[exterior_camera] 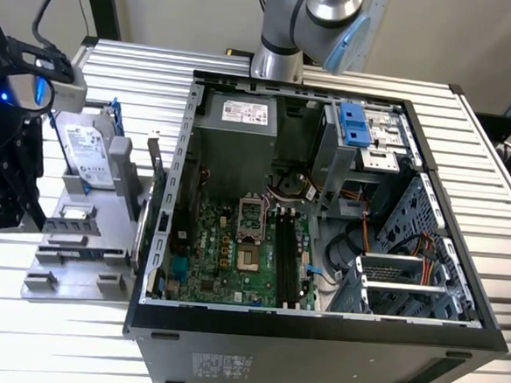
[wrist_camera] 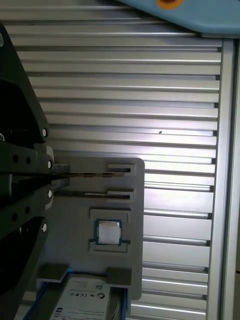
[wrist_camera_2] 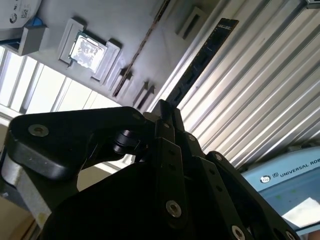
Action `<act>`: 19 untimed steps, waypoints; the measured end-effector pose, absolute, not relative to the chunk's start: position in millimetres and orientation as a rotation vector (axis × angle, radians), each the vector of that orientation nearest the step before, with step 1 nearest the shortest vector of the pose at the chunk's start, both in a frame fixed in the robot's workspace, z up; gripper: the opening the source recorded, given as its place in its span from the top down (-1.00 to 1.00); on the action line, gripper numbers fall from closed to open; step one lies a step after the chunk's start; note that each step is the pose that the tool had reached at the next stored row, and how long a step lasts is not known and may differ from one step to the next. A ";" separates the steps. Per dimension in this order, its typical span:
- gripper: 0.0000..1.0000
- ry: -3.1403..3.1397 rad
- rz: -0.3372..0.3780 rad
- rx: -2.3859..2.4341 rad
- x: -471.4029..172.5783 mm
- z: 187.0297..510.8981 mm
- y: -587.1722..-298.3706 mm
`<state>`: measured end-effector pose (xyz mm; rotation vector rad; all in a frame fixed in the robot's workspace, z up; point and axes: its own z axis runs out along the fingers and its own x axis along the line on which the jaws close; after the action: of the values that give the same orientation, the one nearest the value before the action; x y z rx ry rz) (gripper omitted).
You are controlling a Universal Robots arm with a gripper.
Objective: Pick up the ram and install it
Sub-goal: 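Pick up the ram and move it above insertion slot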
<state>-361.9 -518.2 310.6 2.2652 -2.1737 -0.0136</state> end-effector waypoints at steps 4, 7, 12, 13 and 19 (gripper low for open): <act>1.00 -2.173 -0.014 2.265 -361.8 315.8 -518.3; 1.00 -2.173 -0.014 2.265 -361.8 319.9 -518.2; 1.00 -2.173 -0.014 2.265 -361.8 326.2 -518.2; 1.00 -2.174 -0.014 2.265 -361.9 327.4 -518.2; 1.00 -2.174 -0.014 2.265 -361.9 335.3 -518.2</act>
<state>-361.9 -518.2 335.3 2.2653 -2.1735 -0.0137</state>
